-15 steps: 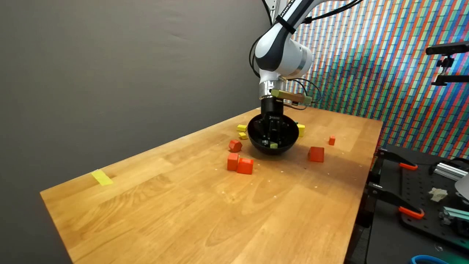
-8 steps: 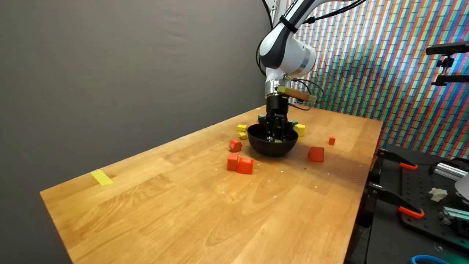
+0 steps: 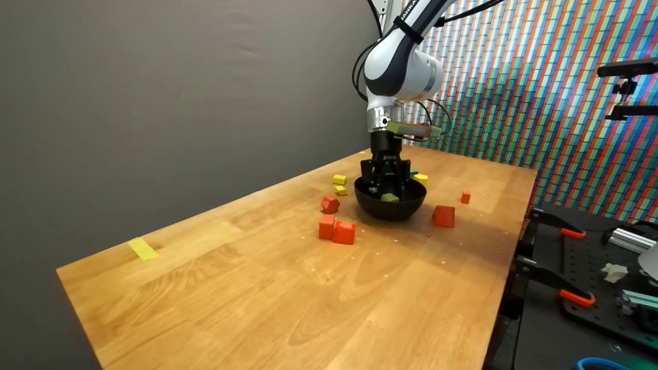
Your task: Put all the toy blocks into the bowl.
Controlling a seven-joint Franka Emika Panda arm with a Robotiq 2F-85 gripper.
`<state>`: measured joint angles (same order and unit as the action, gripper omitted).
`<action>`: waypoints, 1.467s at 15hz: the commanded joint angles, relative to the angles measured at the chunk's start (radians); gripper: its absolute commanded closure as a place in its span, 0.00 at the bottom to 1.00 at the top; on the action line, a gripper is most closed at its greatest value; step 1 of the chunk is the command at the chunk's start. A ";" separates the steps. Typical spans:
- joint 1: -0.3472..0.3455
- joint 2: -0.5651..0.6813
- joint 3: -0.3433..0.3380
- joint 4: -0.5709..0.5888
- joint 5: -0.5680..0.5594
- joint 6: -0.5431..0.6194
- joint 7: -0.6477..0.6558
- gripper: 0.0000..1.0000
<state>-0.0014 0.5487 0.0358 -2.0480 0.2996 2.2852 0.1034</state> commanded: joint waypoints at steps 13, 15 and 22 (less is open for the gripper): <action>0.189 -0.353 0.123 -0.096 -0.238 -0.166 0.070 0.00; 0.241 -0.327 0.142 -0.090 -0.337 -0.062 0.123 0.00; 0.281 -0.290 0.143 -0.103 -0.408 0.049 0.158 0.00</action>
<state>0.2822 0.2669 0.1793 -2.1359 -0.1147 2.3194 0.2646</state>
